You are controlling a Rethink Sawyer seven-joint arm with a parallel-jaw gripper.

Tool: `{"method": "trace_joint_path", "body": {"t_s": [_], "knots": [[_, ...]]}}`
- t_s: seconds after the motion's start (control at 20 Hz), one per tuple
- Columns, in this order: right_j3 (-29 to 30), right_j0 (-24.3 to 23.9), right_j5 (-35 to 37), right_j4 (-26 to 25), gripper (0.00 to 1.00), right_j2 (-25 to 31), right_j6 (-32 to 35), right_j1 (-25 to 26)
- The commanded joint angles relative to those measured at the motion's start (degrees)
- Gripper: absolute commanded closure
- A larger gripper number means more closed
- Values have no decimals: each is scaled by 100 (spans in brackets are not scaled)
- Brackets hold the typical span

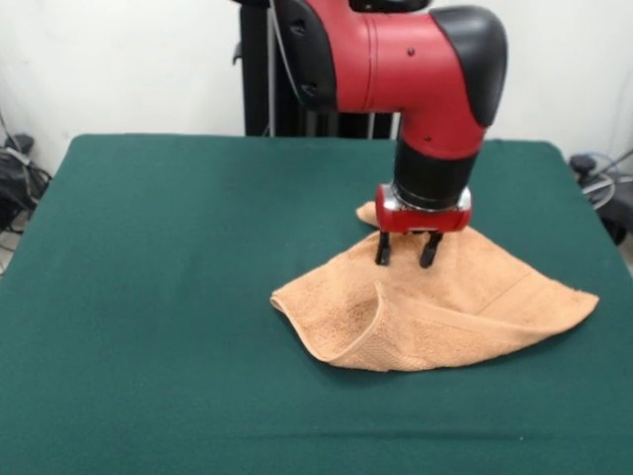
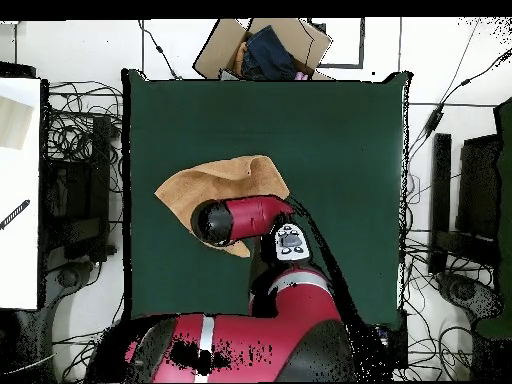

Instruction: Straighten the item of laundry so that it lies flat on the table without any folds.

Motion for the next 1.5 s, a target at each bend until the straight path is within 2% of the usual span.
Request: {"method": "trace_joint_path", "body": {"t_s": [0.05,0.45,1.05,1.5], "knots": [[-1673,-223,-1370,-83,0,480,371,1217],[-1698,-160,-1214,-166,0,443,589,1123],[-2222,-132,-443,-129,0,571,401,1124],[-2608,-149,-166,-224,0,707,317,1249]]}}
